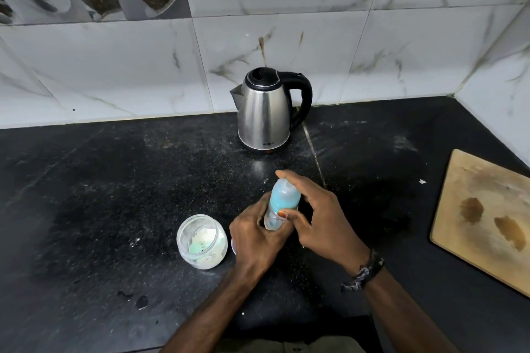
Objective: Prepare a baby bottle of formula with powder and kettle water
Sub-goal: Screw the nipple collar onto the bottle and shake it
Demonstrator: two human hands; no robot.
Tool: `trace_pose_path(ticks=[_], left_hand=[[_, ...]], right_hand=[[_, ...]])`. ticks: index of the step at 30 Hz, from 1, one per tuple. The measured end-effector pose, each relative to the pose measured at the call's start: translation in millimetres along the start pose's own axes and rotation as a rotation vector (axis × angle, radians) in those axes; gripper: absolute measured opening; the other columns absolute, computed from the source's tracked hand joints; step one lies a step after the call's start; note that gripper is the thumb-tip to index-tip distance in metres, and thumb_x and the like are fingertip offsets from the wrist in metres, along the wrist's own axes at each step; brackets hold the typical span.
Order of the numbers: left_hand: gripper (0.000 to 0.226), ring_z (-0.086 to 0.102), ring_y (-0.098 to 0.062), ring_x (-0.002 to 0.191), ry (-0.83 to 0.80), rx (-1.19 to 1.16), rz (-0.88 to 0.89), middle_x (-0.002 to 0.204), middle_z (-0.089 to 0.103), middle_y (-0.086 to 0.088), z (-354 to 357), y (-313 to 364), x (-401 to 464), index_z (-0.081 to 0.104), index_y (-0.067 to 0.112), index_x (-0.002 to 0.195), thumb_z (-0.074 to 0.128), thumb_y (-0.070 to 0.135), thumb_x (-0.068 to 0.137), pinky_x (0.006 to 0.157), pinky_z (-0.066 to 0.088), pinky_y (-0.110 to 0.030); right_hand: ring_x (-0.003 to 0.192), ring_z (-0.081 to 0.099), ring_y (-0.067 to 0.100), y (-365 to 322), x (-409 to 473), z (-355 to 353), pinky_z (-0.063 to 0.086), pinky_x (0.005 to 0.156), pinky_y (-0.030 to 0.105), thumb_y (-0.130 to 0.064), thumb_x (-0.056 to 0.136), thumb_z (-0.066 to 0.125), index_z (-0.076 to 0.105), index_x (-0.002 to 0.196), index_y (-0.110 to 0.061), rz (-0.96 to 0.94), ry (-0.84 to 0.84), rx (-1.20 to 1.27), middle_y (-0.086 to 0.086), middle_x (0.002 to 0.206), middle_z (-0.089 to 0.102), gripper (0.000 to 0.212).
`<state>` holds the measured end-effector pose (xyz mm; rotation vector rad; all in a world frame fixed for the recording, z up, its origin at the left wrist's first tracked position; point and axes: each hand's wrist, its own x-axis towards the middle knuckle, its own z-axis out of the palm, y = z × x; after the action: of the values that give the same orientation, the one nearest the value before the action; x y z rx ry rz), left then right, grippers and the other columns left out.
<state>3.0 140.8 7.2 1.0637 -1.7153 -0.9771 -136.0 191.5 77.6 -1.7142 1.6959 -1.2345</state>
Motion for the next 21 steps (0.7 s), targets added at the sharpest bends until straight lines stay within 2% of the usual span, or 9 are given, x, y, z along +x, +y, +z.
trace_pose_path(ticks=[4, 8, 10, 12, 14, 15, 17, 19, 21], left_hand=[[0.055, 0.075, -0.009, 0.097, 0.053, -0.017, 0.044, 0.108, 0.079, 0.008, 0.6, 4.7, -1.9, 0.074, 0.021, 0.125, 0.08, 0.039, 0.073, 0.081, 0.061, -0.041], [0.055, 0.074, -0.012, 0.103, 0.081, 0.06, 0.126, 0.116, 0.077, 0.005, 3.9, 6.0, -2.5, 0.073, 0.014, 0.124, 0.076, 0.039, 0.075, 0.084, 0.06, -0.039], [0.054, 0.073, -0.013, 0.103, 0.078, 0.08, 0.144, 0.116, 0.077, 0.004, 4.4, 4.0, -2.8, 0.074, 0.013, 0.123, 0.074, 0.042, 0.077, 0.084, 0.06, -0.039], [0.055, 0.072, -0.013, 0.104, 0.068, 0.064, 0.16, 0.117, 0.076, 0.004, 4.1, 1.9, -2.9, 0.073, 0.013, 0.123, 0.076, 0.044, 0.077, 0.085, 0.06, -0.04], [0.064, 0.07, -0.008, 0.11, 0.034, 0.016, 0.166, 0.121, 0.073, 0.006, 2.9, 2.5, -3.9, 0.07, 0.013, 0.127, 0.082, 0.046, 0.074, 0.092, 0.058, -0.035], [0.074, 0.067, -0.004, 0.114, 0.009, -0.027, 0.147, 0.125, 0.071, 0.007, 2.3, 2.0, -4.9, 0.067, 0.012, 0.131, 0.087, 0.048, 0.069, 0.096, 0.055, -0.028], [0.097, 0.063, -0.001, 0.119, -0.04, -0.107, 0.094, 0.13, 0.066, 0.007, 1.2, -4.1, -9.2, 0.061, 0.008, 0.138, 0.094, 0.051, 0.057, 0.098, 0.049, -0.016], [0.107, 0.064, -0.006, 0.118, -0.089, -0.146, 0.028, 0.131, 0.067, 0.007, 1.9, -15.9, -16.1, 0.057, 0.009, 0.142, 0.096, 0.051, 0.052, 0.097, 0.051, -0.018], [0.097, 0.067, -0.009, 0.113, -0.149, -0.118, -0.01, 0.124, 0.07, 0.009, 3.3, -28.3, -23.5, 0.059, 0.017, 0.139, 0.094, 0.052, 0.055, 0.093, 0.054, -0.022]], right_hand=[[0.119, 0.06, -0.001, 5.5, -4.9, 4.8, 0.047, 0.098, 0.015, -0.018, 0.075, 0.086, 0.042, 0.147, -0.028, 0.184, -0.025, 0.111, -0.014, 0.129, 0.064, 0.085], [0.105, 0.07, 0.008, 14.4, -9.8, 7.3, 0.057, 0.092, 0.031, -0.036, 0.066, 0.086, 0.06, 0.121, -0.034, 0.293, -0.007, 0.216, -0.011, 0.11, 0.073, 0.061], [0.101, 0.072, 0.011, 17.0, -10.5, 6.8, 0.059, 0.09, 0.033, -0.035, 0.066, 0.087, 0.064, 0.112, -0.034, 0.313, -0.03, 0.259, -0.01, 0.107, 0.075, 0.051], [0.1, 0.073, 0.013, 19.4, -12.5, 6.4, 0.059, 0.088, 0.031, -0.02, 0.071, 0.09, 0.066, 0.11, -0.03, 0.32, -0.022, 0.312, -0.008, 0.106, 0.076, 0.047], [0.096, 0.074, 0.012, 20.9, -16.1, 5.5, 0.06, 0.085, 0.029, -0.007, 0.073, 0.087, 0.068, 0.106, -0.023, 0.333, 0.05, 0.376, -0.007, 0.1, 0.078, 0.041], [0.091, 0.075, 0.011, 18.8, -16.0, 4.4, 0.06, 0.08, 0.027, -0.006, 0.075, 0.084, 0.07, 0.102, -0.02, 0.338, 0.114, 0.406, -0.007, 0.095, 0.079, 0.034], [0.084, 0.075, 0.009, 15.7, -15.1, -0.6, 0.058, 0.073, 0.024, -0.019, 0.077, 0.077, 0.071, 0.096, -0.016, 0.365, 0.279, 0.512, -0.006, 0.088, 0.079, 0.02], [0.087, 0.075, 0.014, 17.1, -11.8, -10.8, 0.061, 0.072, 0.029, -0.038, 0.081, 0.065, 0.07, 0.098, -0.014, 0.457, 0.433, 0.762, -0.001, 0.09, 0.079, 0.03], [0.094, 0.075, 0.017, 19.0, -10.6, -20.1, 0.062, 0.07, 0.032, -0.049, 0.082, 0.057, 0.066, 0.107, -0.014, 0.544, 0.481, 1.064, 0.003, 0.1, 0.079, 0.044]])
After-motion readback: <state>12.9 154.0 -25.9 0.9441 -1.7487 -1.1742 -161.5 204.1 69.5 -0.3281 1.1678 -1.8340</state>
